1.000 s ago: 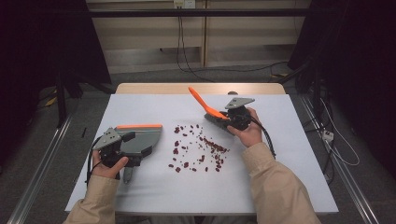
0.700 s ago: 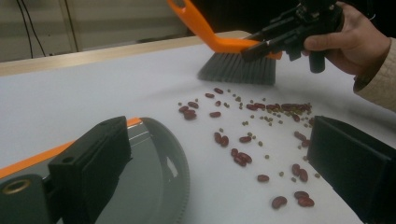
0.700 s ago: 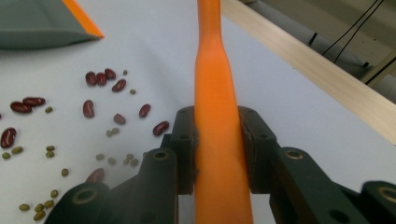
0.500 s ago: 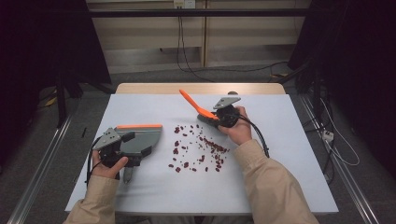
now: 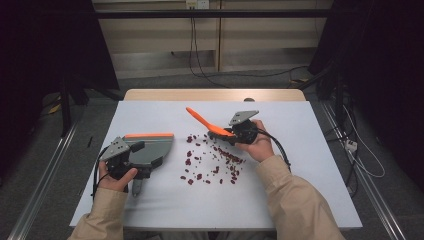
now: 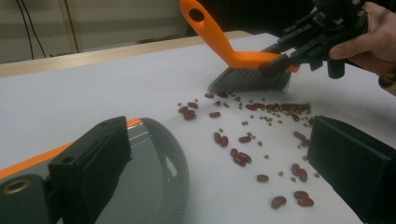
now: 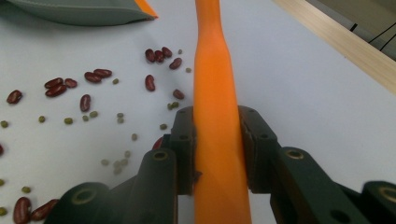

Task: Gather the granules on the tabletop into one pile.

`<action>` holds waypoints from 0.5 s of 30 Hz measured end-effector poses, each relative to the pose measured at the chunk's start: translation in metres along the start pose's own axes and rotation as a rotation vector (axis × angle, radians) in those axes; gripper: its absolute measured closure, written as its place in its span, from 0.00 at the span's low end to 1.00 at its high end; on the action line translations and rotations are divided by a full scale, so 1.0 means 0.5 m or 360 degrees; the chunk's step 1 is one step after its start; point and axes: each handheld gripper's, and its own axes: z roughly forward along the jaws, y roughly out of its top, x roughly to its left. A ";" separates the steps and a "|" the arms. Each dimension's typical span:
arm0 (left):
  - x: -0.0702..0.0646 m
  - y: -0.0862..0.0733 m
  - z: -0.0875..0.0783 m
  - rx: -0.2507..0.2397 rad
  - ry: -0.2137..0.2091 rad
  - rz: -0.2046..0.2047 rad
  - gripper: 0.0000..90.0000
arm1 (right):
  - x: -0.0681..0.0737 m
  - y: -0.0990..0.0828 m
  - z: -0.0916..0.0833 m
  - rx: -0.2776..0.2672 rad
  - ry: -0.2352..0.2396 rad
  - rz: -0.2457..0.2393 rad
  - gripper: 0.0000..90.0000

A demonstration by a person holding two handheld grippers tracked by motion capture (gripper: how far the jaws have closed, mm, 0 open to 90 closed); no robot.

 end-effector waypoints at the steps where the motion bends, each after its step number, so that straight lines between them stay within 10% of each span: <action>1: 0.000 0.000 0.000 0.0000 0.0001 0.0000 0.07 | 0.004 -0.001 -0.002 0.0004 0.0021 -0.0028 0.78; 15: -0.003 0.000 0.001 -0.0001 -0.0002 0.0006 0.07 | 0.046 -0.014 -0.028 0.0010 0.0121 -0.0104 0.78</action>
